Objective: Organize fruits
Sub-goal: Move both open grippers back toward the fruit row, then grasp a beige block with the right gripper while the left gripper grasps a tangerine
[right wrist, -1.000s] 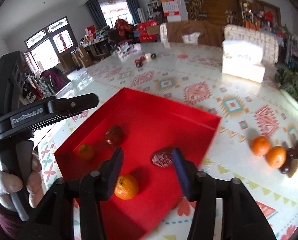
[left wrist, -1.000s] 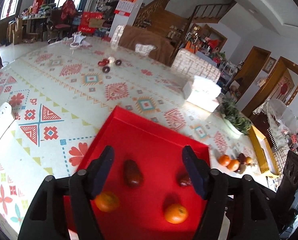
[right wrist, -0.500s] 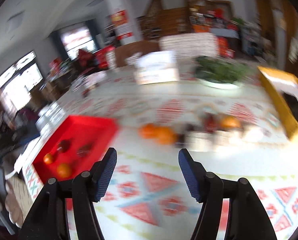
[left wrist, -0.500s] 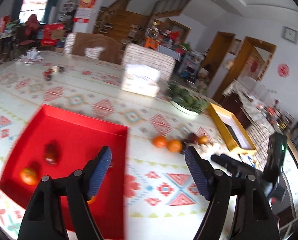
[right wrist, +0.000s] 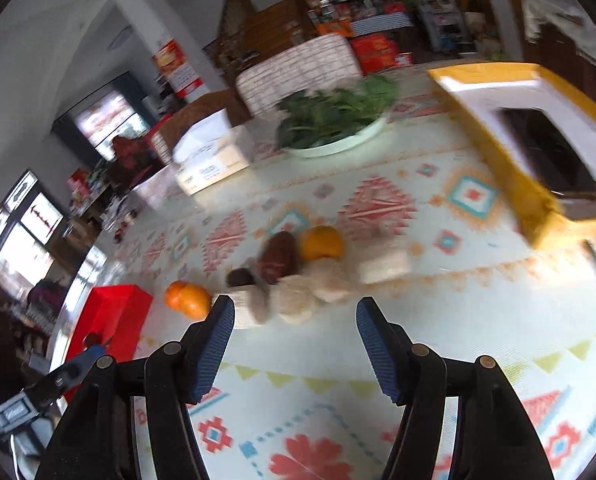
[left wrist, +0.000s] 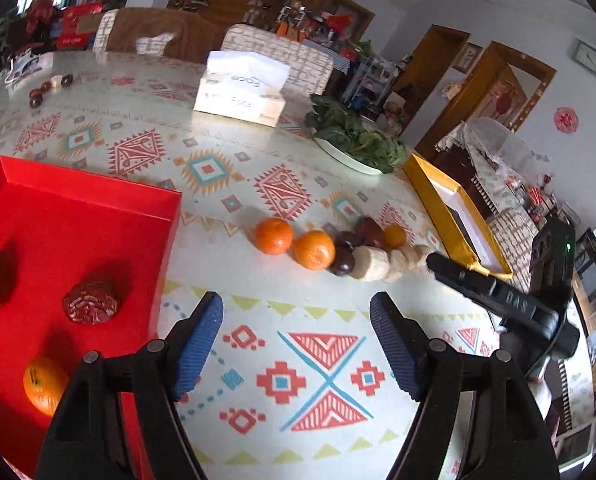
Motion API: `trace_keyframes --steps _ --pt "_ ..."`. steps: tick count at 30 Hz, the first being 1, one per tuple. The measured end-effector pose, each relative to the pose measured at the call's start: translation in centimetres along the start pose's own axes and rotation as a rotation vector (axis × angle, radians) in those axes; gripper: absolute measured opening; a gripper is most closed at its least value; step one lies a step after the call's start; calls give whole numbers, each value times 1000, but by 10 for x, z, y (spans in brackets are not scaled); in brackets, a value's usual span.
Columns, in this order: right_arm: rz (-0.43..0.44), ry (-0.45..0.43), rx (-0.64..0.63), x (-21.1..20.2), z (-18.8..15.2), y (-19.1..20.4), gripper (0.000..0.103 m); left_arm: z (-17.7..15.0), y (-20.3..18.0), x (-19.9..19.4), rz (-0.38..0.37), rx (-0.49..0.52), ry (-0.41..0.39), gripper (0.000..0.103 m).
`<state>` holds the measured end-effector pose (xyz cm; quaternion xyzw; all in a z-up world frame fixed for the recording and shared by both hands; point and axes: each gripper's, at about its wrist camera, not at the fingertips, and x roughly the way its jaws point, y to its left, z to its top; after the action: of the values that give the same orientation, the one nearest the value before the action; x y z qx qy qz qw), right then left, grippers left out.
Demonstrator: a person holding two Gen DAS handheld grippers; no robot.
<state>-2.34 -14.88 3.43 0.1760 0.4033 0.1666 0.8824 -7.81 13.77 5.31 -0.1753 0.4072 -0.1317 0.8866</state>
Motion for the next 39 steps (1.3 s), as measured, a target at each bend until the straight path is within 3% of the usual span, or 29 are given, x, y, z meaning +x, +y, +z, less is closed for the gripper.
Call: trace_keyframes --steps 4,10,17,18,19,21,29,31,33,39 --pt "30 45 -91 23 -1 30 67 8 12 -3 3 -37 -22 75" --pt "-20 68 -177 51 1 54 60 15 22 -6 7 -53 -31 75" --pt "-158 59 -292 65 -6 77 59 15 19 -7 1 -39 -28 75" --pt "-170 57 -310 64 -8 79 52 16 19 -7 3 -36 -27 75" --pt "-184 56 -328 63 -12 81 37 17 18 -7 7 -30 -25 75" --pt "-206 57 -339 60 -17 80 34 19 13 -4 16 -13 -16 75" --pt "-107 65 -227 41 -30 54 32 42 -16 49 98 110 77 75" --pt "-94 65 -214 38 -32 50 32 48 -18 67 134 113 99 70" --pt "-80 63 -198 36 -33 47 32 53 -17 82 161 114 118 55" --pt "-33 75 -159 35 -32 40 33 57 -2 96 206 63 128 51"
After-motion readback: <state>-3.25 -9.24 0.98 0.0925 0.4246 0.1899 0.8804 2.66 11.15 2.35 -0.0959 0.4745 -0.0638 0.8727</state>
